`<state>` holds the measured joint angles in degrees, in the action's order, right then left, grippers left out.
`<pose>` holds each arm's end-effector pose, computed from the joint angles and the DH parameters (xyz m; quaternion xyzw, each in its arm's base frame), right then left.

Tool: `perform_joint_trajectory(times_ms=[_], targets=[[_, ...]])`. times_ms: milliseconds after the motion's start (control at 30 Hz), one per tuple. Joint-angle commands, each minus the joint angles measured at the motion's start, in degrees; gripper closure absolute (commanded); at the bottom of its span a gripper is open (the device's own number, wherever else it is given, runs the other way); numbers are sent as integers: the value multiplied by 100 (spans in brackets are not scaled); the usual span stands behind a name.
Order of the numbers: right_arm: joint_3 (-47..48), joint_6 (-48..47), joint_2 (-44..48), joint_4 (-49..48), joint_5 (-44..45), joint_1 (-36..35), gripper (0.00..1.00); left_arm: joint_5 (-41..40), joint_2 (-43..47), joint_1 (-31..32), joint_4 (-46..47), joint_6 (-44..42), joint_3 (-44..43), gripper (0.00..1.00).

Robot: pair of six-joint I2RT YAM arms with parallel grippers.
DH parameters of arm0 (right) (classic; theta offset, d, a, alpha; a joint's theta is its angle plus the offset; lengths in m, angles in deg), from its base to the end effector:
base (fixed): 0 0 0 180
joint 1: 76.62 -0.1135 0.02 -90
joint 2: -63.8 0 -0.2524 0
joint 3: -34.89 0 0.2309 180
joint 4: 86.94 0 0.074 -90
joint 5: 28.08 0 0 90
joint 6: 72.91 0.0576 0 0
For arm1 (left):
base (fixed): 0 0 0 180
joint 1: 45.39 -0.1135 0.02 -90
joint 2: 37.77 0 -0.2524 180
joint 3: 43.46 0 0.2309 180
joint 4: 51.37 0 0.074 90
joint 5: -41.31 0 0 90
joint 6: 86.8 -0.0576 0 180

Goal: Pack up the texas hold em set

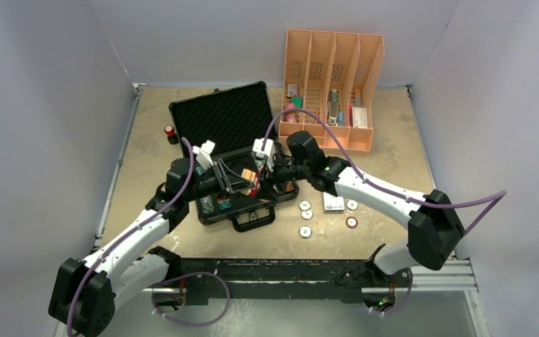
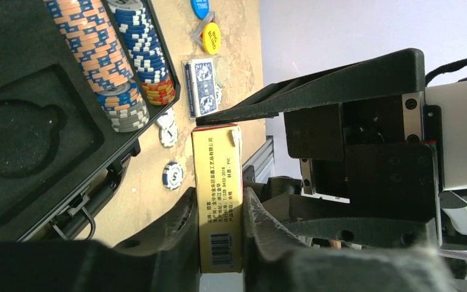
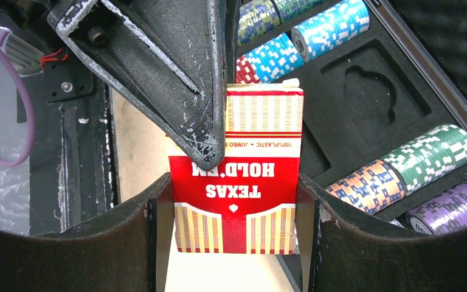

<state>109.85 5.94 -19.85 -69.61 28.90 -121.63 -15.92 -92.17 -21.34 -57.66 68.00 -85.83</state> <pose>0.2113 0.2557 0.2758 -0.5156 0.6466 0.3785 0.4157 0.1837 -0.1161 0.2321 -0.1159 0.7866 -0.5565 0.2411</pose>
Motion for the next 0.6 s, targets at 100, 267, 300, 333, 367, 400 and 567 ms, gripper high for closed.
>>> perform_joint_trajectory(times_ms=[100, 267, 300, 333, 367, 400, 567], targets=[[249, -43, 166, -107, -193, -34, 44, -269, 318, 18, 128, -178, -161, 100], [-111, 659, 769, -832, 823, -26, 25, -1088, 520, 14, -241, -307, -545, 100], [-173, 938, 916, -993, 1290, -25, 25, -1389, 576, 16, -391, -383, -626, 100], [-264, 1279, 1083, -1181, 1724, -25, 24, -1816, 621, 17, -575, -447, -704, 100], [-369, 1532, 1239, -1387, 2049, -25, 24, -2119, 659, 17, -706, -495, -747, 100], [-528, 1736, 1397, -1579, 2332, -25, 24, -2439, 674, 12, -758, -521, -771, 100], [-980, 2468, 1868, -2073, 3145, -25, 25, -3331, 322, 14, -601, -451, -839, 100]])
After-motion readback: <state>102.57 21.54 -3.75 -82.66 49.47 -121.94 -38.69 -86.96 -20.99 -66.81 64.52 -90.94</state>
